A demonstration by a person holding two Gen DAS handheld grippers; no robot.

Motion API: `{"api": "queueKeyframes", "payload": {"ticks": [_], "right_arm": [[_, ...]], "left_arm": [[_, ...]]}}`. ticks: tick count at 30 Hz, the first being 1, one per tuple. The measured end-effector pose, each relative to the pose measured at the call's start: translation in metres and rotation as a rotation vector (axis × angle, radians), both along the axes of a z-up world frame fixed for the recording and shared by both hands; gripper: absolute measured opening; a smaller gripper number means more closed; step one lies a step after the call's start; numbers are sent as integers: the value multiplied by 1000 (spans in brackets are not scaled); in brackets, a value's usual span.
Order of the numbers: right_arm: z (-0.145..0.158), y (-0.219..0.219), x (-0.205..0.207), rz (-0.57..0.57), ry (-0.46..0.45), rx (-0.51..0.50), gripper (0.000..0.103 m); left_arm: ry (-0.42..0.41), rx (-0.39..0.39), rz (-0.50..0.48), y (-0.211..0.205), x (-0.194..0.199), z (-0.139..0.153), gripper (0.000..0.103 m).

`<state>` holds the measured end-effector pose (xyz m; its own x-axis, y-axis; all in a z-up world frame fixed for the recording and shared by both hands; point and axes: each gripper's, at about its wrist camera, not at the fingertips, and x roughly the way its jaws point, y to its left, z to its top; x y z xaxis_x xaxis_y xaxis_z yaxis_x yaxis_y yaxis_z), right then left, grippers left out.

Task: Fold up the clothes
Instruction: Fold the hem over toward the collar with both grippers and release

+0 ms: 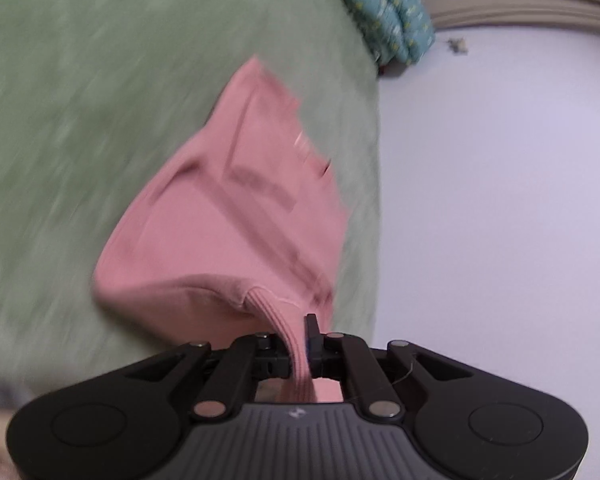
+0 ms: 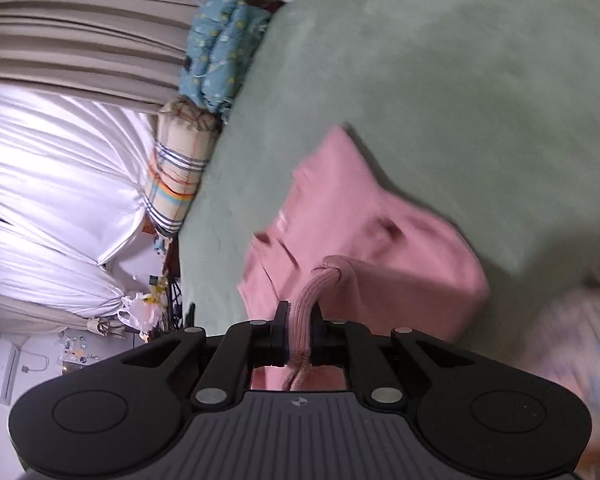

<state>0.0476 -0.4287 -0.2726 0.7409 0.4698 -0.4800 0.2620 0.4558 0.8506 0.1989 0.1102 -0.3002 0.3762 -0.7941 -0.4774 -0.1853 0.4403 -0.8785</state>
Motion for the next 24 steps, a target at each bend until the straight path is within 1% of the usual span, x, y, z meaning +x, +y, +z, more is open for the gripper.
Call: {"api": "queueKeyframes", "payload": {"ticks": [1, 3, 6, 9, 11, 13, 14, 16, 20, 22, 23, 24], "right_arm": [[-4, -2, 15, 3, -1, 2, 7], [-11, -5, 60, 1, 15, 15, 7], [-24, -9, 107, -15, 41, 17, 7], [-39, -15, 154, -52, 75, 32, 7], [-46, -18, 174, -63, 93, 32, 7], [-51, -19, 195, -68, 115, 15, 7], [-55, -18, 205, -67, 124, 10, 7], [-61, -18, 221, -78, 141, 11, 7], [-68, -18, 246, -100, 148, 9, 7], [-73, -17, 260, -111, 152, -2, 7], [-77, -16, 267, -118, 157, -10, 7], [-81, -15, 274, -123, 166, -20, 8]], "left_arm": [[8, 1, 10, -2, 14, 0, 4], [29, -1, 28, -8, 49, -4, 4], [75, -11, 51, -14, 106, -16, 4], [109, -2, 67, -17, 143, -26, 4], [131, 4, 64, -21, 169, -35, 4], [150, 21, 68, -24, 184, -41, 4], [155, 25, 69, -23, 184, -41, 4], [184, 35, 83, -25, 199, -50, 4], [197, 26, 108, -23, 219, -56, 4], [205, 18, 117, -22, 236, -61, 4], [214, 18, 121, -22, 241, -65, 8], [241, 17, 137, -20, 251, -73, 20]]}}
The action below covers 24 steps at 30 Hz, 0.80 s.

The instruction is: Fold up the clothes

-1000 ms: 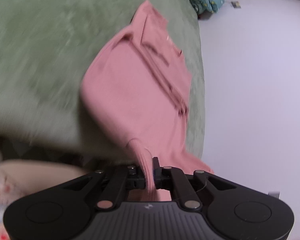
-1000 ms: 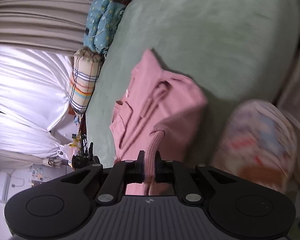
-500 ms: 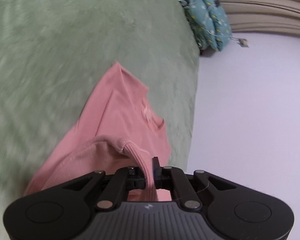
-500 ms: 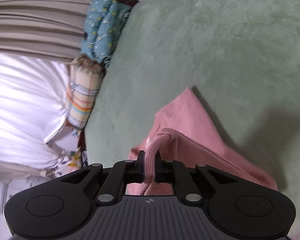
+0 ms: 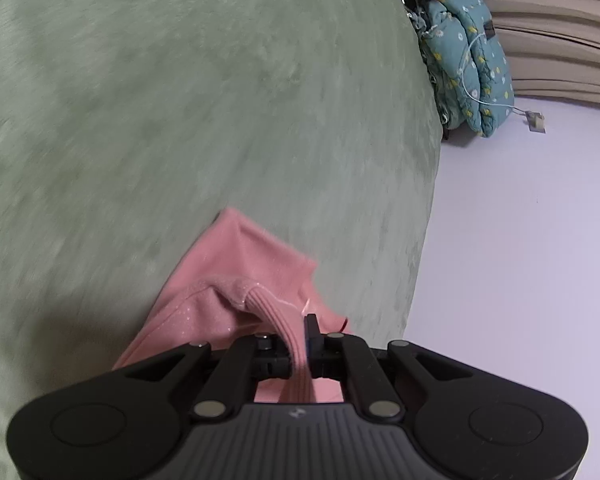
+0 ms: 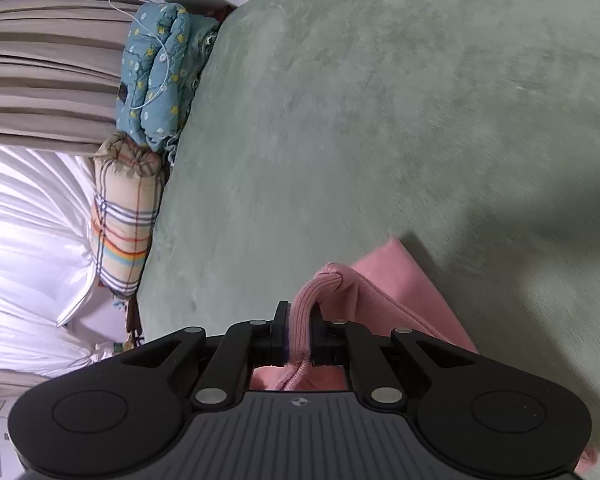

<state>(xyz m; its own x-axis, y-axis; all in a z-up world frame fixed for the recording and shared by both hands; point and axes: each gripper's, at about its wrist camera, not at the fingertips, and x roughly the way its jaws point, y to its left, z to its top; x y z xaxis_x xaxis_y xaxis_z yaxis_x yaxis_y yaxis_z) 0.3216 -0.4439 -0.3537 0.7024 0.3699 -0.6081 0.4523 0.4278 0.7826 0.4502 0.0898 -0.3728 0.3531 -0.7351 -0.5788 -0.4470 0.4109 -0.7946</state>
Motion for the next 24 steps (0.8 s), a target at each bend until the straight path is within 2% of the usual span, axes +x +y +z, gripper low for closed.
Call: {"api": "queueKeyframes", "payload": {"ticks": [1, 2, 4, 6, 8, 10, 11, 14, 16, 18, 19, 21, 24], "right_arm": [[-5, 0, 5, -9, 18, -14, 13], [-10, 0, 10, -21, 41, -30, 20], [-18, -5, 11, -81, 56, -52, 30], [-20, -9, 6, -136, 42, -51, 39], [-22, -15, 3, -157, 29, -35, 40], [-20, -22, 0, -126, 26, -75, 41], [-16, -22, -3, -81, 20, -144, 42], [-9, -19, -17, 54, 13, -350, 43], [-8, -14, -41, 170, -9, -489, 43], [-10, -11, -70, 261, -39, -556, 43], [-11, -9, -87, 297, -60, -570, 43], [-15, -9, -117, 354, -108, -546, 43], [-26, -16, -158, 389, -161, -426, 43]], "left_arm": [[18, 2, 21, 2, 4, -4, 30], [34, 3, 49, 4, 8, -8, 50], [40, 3, 173, 19, 11, -11, 53], [-13, -34, 207, 32, 15, -5, 53], [-69, -49, 207, 41, 16, 4, 54], [-142, 24, 143, 47, 13, 20, 57], [-159, 60, 116, 47, 10, 24, 58], [-287, 326, -75, 35, -16, 42, 58], [-346, 429, -163, 27, -42, 42, 58], [-380, 467, -231, 19, -74, 37, 58], [-388, 460, -248, 17, -87, 34, 58], [-396, 427, -270, 13, -120, 28, 57], [-425, 343, -273, 12, -169, 17, 57]]}}
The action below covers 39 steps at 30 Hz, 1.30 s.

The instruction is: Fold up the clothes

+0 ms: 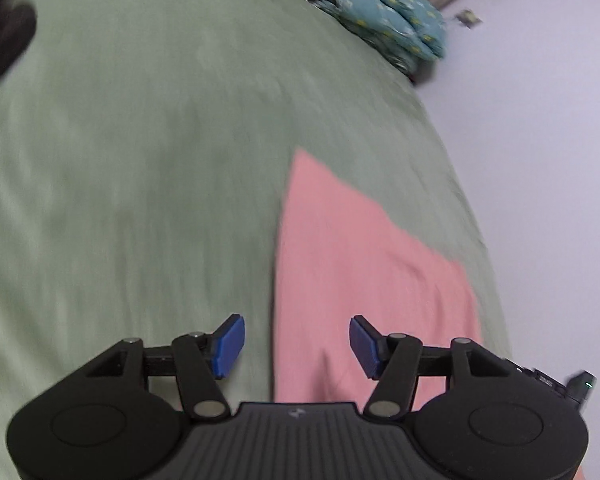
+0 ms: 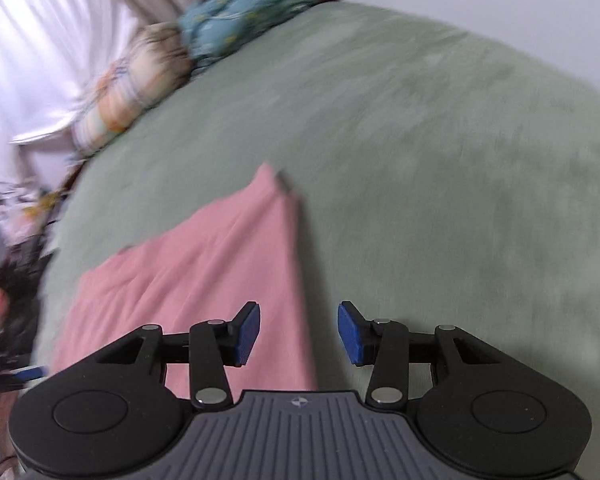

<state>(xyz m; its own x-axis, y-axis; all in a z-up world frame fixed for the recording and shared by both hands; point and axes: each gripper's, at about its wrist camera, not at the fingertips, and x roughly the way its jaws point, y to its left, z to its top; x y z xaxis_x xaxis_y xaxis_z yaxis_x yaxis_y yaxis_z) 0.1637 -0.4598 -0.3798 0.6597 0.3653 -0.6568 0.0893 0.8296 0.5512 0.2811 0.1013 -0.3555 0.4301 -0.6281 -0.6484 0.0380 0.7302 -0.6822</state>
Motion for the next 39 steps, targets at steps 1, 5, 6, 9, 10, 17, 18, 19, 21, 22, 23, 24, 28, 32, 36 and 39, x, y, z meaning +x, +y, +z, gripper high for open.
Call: {"api": "queueKeyframes", "payload": {"ticks": [1, 5, 6, 9, 10, 17, 18, 19, 21, 22, 23, 24, 28, 32, 36, 39], "right_arm": [[-5, -4, -9, 2, -1, 43, 43], [-28, -24, -31, -54, 1, 195, 42], [-33, -27, -34, -55, -7, 239, 41], [-40, -26, -37, -23, -21, 294, 35], [-41, -24, -37, -10, -24, 296, 27], [-33, -33, -49, 54, -15, 197, 4], [-35, -39, -50, 44, -8, 202, 4], [-36, -42, -52, 30, 6, 191, 1], [-42, -45, -53, -6, 35, 163, 0], [-44, -47, -55, -17, 40, 167, 1], [-46, -50, -60, -38, 40, 186, 2], [-48, -54, -66, -66, 40, 211, 3], [-51, -62, -81, -141, 48, 254, 3], [-51, -64, -91, -178, 61, 278, 3], [-52, -54, -98, -205, 76, 302, 5], [-51, -41, -94, -193, 97, 290, 8]], "left_arm": [[-5, -31, -2, 0, -14, -4, 57], [19, -82, 47, 3, -36, -22, 57], [22, -91, 64, 4, -42, -25, 57], [36, -114, 106, 5, -48, -30, 57], [38, -116, 118, 6, -51, -29, 57], [31, -66, 100, 2, -52, -10, 57], [22, -52, 86, 2, -52, -7, 57], [14, -38, 74, 2, -53, -4, 57], [1, -4, 42, -3, -49, -1, 57], [-4, 12, 31, -7, -45, -1, 57], [-14, 34, 15, -10, -42, 1, 57], [-22, 42, 7, -10, -42, 2, 57], [-91, 91, -32, -16, -44, 1, 57], [-132, 54, -17, -20, -42, -8, 57], [-99, -180, 34, -10, -38, -20, 54], [-136, -215, -84, -11, -36, -9, 49]]}}
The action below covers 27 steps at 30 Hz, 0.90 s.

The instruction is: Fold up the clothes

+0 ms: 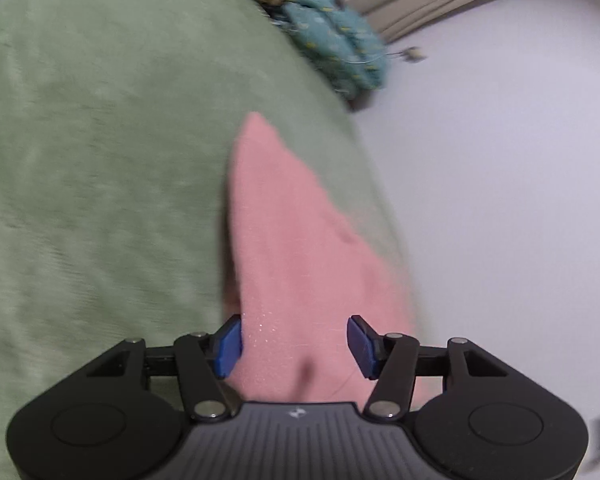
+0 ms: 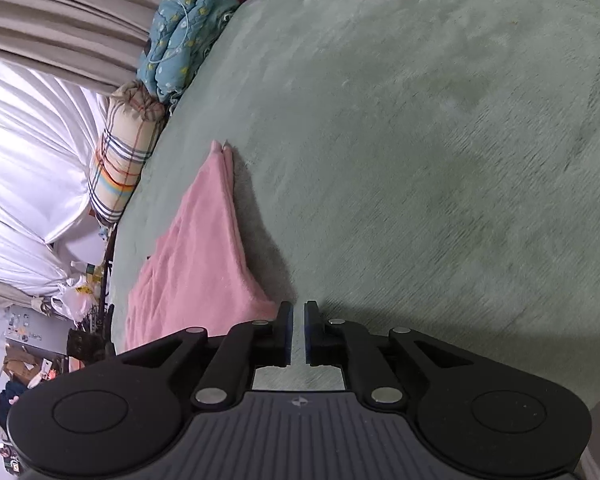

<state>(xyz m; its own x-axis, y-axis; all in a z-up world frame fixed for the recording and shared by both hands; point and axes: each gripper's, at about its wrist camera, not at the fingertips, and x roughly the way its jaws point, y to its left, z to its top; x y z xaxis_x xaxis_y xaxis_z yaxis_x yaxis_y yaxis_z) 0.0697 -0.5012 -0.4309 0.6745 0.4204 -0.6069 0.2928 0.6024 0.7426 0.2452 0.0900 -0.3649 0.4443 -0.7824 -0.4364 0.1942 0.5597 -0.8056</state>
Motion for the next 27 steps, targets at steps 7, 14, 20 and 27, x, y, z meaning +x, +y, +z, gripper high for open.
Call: {"api": "queueKeyframes", "payload": {"ticks": [7, 14, 20, 27], "right_arm": [[9, 32, -2, 22, 56, -24, 17], [35, 57, -15, 31, 82, -77, 31], [41, 70, -12, 25, 104, -96, 32], [30, 71, -7, -17, 69, -15, 32]], "left_arm": [[43, -43, -242, 5, 34, -9, 49], [8, 104, -424, 3, 47, -16, 4], [-79, 325, -457, 18, 32, -2, 1], [100, 253, -247, 61, 16, -11, 4]]}}
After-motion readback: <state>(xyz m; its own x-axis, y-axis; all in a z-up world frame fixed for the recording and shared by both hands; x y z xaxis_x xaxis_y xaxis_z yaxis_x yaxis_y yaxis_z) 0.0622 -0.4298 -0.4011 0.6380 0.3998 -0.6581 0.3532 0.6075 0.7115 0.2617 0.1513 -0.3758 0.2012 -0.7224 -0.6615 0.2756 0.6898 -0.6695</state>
